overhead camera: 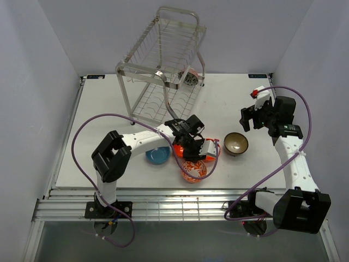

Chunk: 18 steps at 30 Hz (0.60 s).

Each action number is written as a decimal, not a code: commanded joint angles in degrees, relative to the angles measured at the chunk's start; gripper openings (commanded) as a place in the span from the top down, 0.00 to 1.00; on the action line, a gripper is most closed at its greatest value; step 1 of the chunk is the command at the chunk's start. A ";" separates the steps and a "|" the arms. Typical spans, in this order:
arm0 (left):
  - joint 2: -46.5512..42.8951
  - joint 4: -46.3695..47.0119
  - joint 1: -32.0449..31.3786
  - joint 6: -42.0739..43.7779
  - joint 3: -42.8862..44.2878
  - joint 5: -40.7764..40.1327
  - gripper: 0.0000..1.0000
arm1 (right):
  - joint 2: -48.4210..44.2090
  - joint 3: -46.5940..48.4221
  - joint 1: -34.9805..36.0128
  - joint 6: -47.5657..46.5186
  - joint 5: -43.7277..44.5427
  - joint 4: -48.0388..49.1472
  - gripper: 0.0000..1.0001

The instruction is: Load the bowls into the dish rack

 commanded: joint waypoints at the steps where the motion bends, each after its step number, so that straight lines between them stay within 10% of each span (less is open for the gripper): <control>1: -0.32 0.72 0.45 1.33 1.00 0.56 0.55 | -0.31 0.21 -0.52 -0.34 -1.26 0.67 0.10; 18: 1.00 -0.07 0.27 0.81 0.11 0.29 0.59 | 0.04 0.39 -1.05 -0.43 -1.97 0.49 0.10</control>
